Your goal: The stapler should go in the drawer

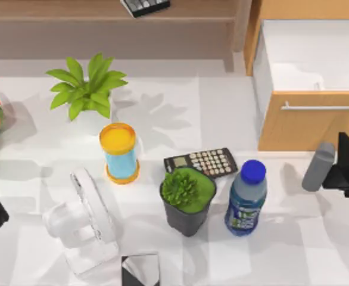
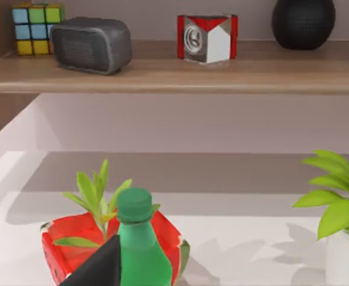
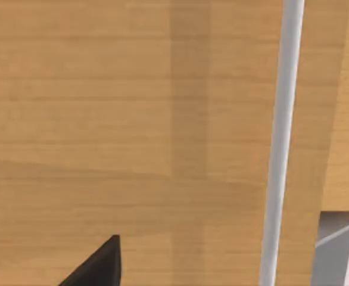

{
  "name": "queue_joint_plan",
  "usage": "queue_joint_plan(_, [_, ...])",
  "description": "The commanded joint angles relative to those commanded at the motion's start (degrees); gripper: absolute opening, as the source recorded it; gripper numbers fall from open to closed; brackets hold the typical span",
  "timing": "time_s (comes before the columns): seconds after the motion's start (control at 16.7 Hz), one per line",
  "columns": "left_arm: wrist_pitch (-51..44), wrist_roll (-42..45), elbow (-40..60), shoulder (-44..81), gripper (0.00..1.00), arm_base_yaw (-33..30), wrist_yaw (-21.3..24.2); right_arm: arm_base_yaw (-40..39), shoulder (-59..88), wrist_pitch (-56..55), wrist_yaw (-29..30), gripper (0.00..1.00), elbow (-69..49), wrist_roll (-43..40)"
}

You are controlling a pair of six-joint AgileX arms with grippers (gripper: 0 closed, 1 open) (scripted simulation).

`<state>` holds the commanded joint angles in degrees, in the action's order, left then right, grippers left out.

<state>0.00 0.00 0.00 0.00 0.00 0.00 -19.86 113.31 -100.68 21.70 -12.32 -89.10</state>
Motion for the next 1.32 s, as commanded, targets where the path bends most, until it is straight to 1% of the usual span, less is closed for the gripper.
queue_joint_plan(0.36, [0.00, 0.00, 0.00, 0.00, 1.00, 0.00, 0.00, -0.12, 0.33, 0.26, -0.06, 1.00, -0.31, 0.06])
queue_joint_plan(0.72, [0.00, 0.00, 0.00, 0.00, 1.00, 0.00, 0.00, 2.15, 0.92, 4.32, -2.13, 1.00, -5.28, -0.02])
queue_joint_plan(0.96, [0.00, 0.00, 0.00, 0.00, 1.00, 0.00, 0.00, 2.20, 0.94, 4.42, -2.18, 1.00, -5.39, -0.02])
queue_joint_plan(1.32, [0.00, 0.00, 0.00, 0.00, 1.00, 0.00, 0.00, 2.20, 0.94, 4.42, -2.18, 0.55, -5.39, -0.02])
